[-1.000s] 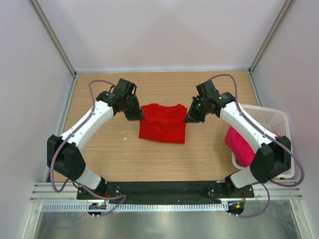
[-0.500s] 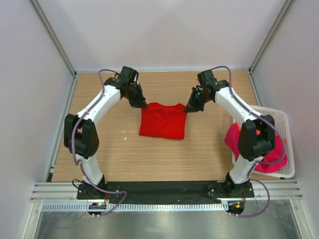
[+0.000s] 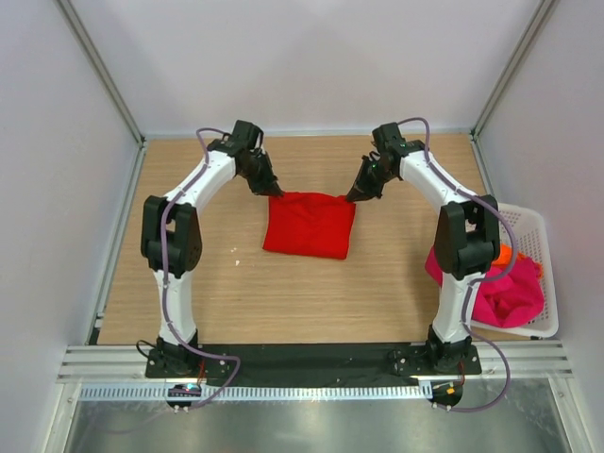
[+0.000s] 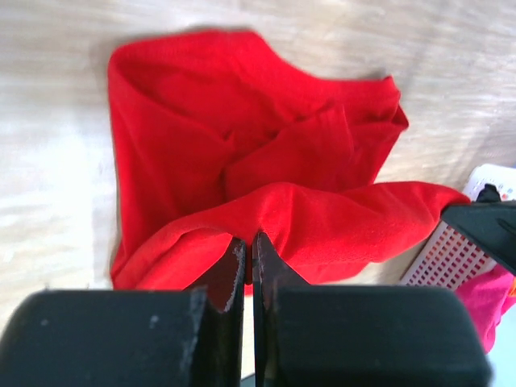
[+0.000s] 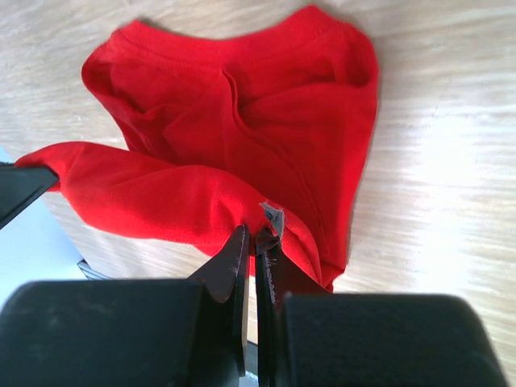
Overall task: Fold and stack the t-shirts
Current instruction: Fold the tshirt
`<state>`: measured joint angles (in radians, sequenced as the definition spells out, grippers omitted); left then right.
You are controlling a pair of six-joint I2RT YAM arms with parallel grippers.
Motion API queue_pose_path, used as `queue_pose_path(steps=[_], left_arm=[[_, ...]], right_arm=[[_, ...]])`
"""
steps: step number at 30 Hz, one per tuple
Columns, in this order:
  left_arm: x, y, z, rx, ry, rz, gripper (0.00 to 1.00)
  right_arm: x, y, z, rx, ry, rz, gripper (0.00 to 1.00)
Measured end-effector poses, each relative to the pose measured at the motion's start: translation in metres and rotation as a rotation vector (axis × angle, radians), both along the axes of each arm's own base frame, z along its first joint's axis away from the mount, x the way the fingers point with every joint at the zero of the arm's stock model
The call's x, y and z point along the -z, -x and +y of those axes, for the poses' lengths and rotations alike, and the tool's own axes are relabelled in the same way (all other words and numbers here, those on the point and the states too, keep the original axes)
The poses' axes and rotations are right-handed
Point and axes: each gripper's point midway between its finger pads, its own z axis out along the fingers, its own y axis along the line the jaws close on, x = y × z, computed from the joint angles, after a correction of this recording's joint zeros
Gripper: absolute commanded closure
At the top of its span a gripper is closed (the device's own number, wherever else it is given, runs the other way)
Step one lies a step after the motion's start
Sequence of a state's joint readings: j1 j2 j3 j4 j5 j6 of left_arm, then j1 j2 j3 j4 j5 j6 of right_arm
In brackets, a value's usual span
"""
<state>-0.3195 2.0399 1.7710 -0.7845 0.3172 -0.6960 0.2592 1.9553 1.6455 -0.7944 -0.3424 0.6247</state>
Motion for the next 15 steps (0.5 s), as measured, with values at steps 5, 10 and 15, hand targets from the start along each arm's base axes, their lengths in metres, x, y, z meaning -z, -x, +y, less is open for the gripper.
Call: queue_pose_path(steps=[5,10,15], left_arm=[[0.009,-0.023,-0.009,0.008,0.017,-0.015,0.85],[0.015,-0.049,-0.007,-0.004,0.002,-0.043,0.68],[0.017,-0.059,0.017,-0.043,-0.082,-0.065,0.57]], right_arm=[[0.008,-0.018,-0.004,0.018,-0.001,0.0,0.87],[0.028,-0.038,-0.016,0.045,0.023,0.015,0.6],[0.028,-0.05,-0.045,0.053,0.143,0.003,0.45]])
